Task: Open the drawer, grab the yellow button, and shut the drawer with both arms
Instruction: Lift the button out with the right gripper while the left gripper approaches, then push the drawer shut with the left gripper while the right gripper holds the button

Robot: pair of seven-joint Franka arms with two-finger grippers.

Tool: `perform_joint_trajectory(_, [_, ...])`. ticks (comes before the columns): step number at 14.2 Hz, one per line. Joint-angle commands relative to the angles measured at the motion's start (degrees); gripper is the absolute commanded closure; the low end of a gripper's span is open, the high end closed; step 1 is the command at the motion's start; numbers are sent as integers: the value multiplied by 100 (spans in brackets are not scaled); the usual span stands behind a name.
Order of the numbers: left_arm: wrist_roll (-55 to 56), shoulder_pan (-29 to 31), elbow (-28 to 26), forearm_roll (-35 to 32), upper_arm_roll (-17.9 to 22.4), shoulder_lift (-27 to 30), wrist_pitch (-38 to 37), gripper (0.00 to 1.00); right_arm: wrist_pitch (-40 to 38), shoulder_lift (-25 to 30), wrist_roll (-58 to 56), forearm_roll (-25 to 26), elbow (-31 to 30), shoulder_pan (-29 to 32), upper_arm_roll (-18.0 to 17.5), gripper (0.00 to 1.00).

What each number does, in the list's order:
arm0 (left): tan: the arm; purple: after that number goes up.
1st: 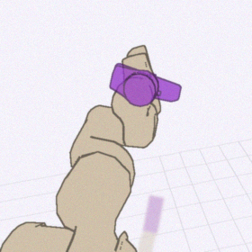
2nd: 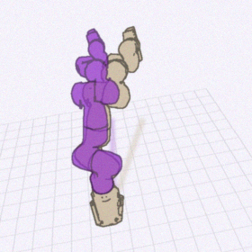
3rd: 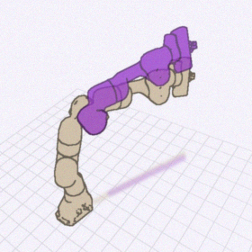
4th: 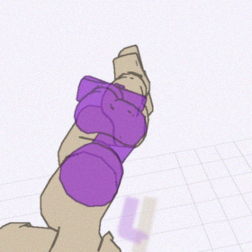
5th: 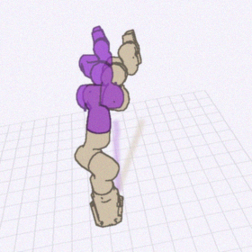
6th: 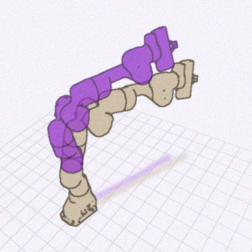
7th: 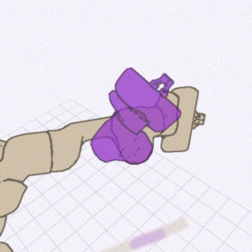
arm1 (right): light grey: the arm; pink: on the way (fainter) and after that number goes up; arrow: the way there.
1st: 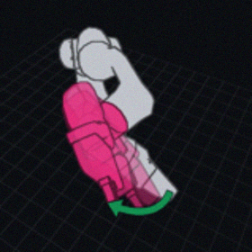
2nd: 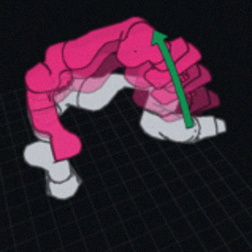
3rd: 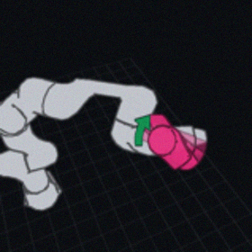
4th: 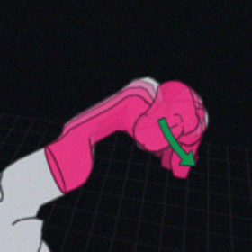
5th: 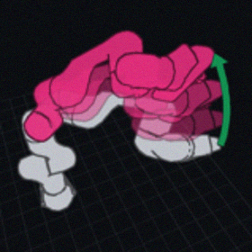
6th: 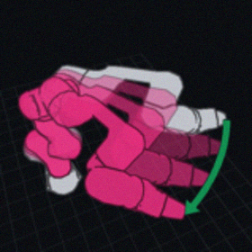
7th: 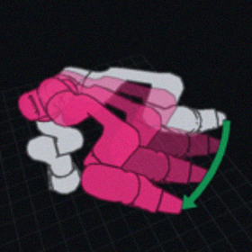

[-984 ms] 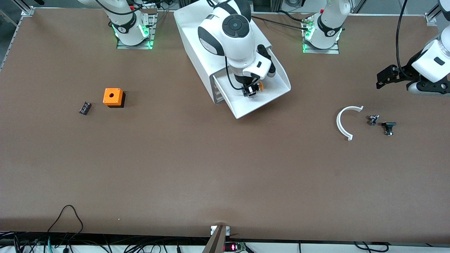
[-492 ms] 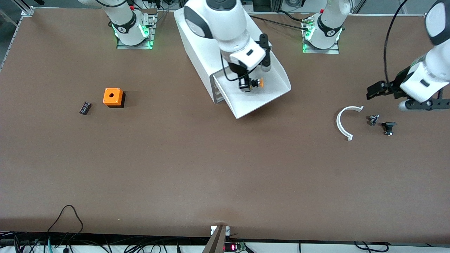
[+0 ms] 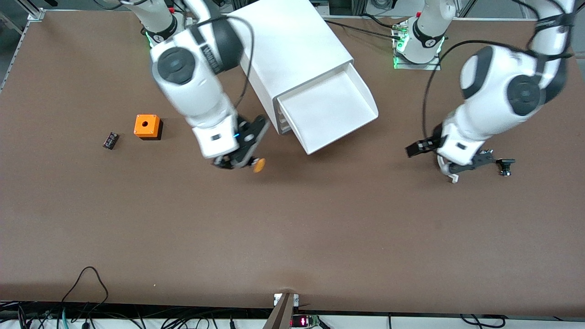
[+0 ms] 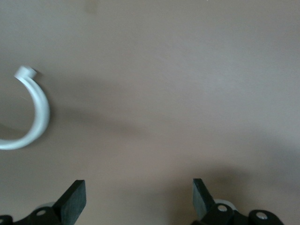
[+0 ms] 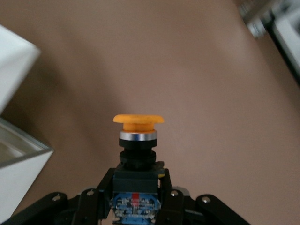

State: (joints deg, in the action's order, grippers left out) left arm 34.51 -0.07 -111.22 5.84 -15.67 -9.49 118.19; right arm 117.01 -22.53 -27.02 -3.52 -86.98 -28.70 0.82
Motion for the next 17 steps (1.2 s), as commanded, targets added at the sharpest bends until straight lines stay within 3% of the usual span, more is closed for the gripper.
perform_joint_trajectory(1, [1028, -185, -469, 84, -365, 52, 685, 0, 58, 425, 1125, 88, -951, 635, -108, 80])
perform_joint_trajectory(3, [1600, -212, -751, 84, -769, 61, 1056, 0, 58, 434, 1978, 97, -1302, 987, -74, 79])
perform_joint_trajectory(6, [1796, -221, -1015, 102, -1436, 157, 1022, 0, 67, 373, 2676, 439, -1611, 1488, 137, 78])
perform_joint_trajectory(9, [1946, -213, -1200, 111, -1887, 289, 917, 0, 496, 223, 2448, 799, -1979, 1876, 217, 78])
perform_joint_trajectory(11, [1946, -213, -1340, 530, -2237, 394, 811, 0, 856, 153, 2334, 914, -2330, 2139, 226, 78])
perform_joint_trajectory(14, [1955, -213, -1569, 910, -2747, 500, 811, 0, 1978, 83, 1756, 932, -3147, 2579, 287, 77])
perform_joint_trajectory(16, [1955, -213, -1596, 911, -2863, 500, 802, 0, 2867, 39, 1027, 923, -3605, 2694, 532, 77])
perform_joint_trajectory(17, [1937, -204, -1587, 911, -2854, 500, 802, 0, 2949, 30, 902, 923, -3650, 2729, 577, 77])
